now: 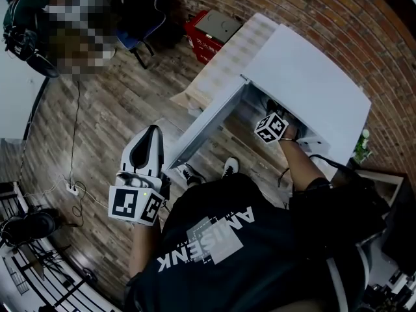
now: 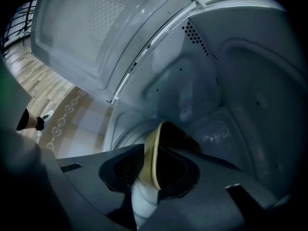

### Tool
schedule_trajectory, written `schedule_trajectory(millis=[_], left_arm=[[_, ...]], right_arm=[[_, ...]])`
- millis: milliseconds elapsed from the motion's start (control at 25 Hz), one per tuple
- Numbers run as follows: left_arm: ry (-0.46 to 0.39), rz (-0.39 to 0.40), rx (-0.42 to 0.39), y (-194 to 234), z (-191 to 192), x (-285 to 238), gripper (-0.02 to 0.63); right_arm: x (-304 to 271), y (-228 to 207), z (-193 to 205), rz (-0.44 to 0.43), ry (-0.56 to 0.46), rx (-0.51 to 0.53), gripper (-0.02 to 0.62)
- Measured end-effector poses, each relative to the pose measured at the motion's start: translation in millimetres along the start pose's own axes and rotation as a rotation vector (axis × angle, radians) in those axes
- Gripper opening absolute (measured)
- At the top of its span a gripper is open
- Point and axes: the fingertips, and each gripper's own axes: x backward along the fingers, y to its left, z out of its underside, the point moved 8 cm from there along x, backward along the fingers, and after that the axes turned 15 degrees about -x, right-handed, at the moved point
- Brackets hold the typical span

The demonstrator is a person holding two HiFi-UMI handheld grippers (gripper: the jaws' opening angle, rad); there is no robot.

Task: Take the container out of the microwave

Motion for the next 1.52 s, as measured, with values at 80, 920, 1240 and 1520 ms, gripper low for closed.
schedule_trajectory(millis=[80,920,1240,1520], left_arm=[[0.000,-0.001,0.004,1,1,0,0.014],[-0.081,0.175,-0.022,11,-2,-28,0.014],[-0.104,0.246,-0.022,35,-1,-26,0.014],[-0.139,0.345,-0.013,46,0,-27,0.014]], right_arm=[[0,1,0,-0.003,0.003,0.003,0.110],[47,18,-6,-0.089,0.005,-0.146,0.044],[81,48,-15,-0.124,0.037,-0.227,0.044],[113,72,-18,-0.134,0.073,-0.295,0.044]])
